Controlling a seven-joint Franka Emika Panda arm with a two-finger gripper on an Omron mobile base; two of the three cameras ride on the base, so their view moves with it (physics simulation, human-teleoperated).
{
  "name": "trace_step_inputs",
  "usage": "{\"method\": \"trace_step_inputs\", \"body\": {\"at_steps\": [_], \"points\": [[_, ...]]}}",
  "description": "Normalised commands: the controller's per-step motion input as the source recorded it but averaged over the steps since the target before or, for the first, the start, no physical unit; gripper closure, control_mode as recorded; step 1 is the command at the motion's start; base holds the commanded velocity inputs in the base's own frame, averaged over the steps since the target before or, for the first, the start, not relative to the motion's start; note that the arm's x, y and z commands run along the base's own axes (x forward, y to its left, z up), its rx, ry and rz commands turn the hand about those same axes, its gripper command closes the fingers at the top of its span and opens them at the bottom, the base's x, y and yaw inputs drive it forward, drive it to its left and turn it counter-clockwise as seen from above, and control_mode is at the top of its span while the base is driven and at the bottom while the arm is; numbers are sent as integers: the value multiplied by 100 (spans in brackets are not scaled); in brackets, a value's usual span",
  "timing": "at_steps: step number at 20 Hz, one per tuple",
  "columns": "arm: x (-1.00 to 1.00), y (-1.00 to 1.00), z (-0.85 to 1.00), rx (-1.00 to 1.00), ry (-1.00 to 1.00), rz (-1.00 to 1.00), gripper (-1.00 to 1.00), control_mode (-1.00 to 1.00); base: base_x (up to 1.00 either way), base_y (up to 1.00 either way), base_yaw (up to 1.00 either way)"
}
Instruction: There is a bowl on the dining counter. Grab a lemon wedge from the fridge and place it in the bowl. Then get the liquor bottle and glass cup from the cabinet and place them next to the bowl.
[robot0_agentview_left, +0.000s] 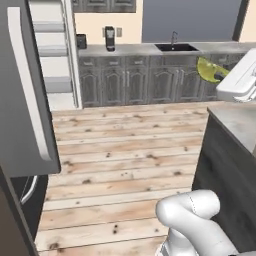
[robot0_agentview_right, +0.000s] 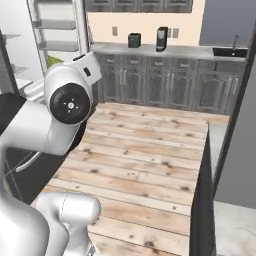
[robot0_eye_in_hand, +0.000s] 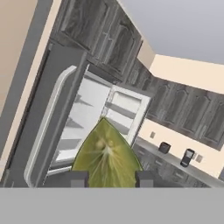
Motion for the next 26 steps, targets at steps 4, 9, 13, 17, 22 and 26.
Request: {"method": "trace_step_inputs", "body": {"at_steps": [4, 9, 13, 17, 22, 26], "points": [[0, 0, 0, 0, 0, 0, 100, 100, -99, -21, -30], [0, 0, 0, 0, 0, 0, 100, 100, -91, -52, -26], [0, 0, 0, 0, 0, 0, 100, 100, -83, -72, -21], [0, 0, 0, 0, 0, 0, 100, 100, -54, -95, -16], [0, 0, 0, 0, 0, 0, 100, 100, -9, -100, -7], [0, 0, 0, 0, 0, 0, 100, 100, 0, -100, -4]]}}
